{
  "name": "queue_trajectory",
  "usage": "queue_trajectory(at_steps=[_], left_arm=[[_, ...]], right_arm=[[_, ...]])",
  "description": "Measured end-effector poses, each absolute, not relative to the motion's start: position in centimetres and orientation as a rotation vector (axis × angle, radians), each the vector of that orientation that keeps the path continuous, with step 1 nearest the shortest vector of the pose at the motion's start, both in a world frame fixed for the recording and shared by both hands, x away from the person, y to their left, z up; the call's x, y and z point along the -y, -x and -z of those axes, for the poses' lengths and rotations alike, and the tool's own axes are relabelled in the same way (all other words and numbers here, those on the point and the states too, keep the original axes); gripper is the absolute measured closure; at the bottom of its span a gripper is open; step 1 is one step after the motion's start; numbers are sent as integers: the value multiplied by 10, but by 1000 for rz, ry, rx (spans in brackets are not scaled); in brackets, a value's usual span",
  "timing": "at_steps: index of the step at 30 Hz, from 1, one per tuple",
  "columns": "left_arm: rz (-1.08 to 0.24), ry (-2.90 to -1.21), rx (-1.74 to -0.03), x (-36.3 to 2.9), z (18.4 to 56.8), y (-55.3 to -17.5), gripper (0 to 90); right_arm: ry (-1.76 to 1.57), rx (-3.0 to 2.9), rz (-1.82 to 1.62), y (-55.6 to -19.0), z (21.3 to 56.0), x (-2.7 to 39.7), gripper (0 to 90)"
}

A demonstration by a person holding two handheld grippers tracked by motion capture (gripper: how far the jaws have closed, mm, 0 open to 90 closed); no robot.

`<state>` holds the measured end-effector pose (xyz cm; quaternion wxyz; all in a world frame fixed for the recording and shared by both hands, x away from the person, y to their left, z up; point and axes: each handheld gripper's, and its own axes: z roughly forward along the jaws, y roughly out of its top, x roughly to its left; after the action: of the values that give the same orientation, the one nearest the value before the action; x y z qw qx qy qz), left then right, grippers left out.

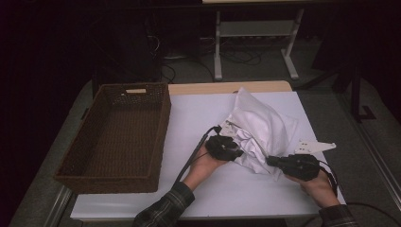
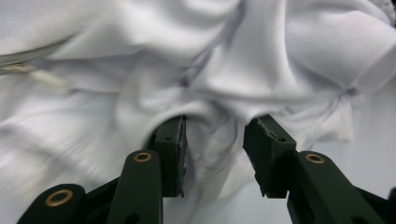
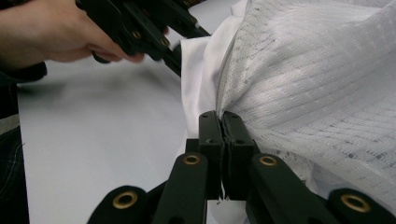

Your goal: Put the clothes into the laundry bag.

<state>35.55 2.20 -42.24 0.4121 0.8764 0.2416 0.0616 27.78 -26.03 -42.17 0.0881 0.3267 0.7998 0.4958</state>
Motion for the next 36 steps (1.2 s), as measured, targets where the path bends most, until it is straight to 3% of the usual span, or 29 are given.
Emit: queue_trajectory(at_steps=[11, 21, 36], left_arm=[[-344, -2167, -798, -67, 408, -383, 638], [-340, -2170, -877, -61, 421, -429, 636], [-361, -2173, -881, -45, 431, -453, 634]], right_arm=[[-971, -2382, -1475, -278, 422, 260, 874], [-972, -2386, -1477, -278, 422, 261, 873], [-968, -2387, -1473, -278, 422, 261, 874]])
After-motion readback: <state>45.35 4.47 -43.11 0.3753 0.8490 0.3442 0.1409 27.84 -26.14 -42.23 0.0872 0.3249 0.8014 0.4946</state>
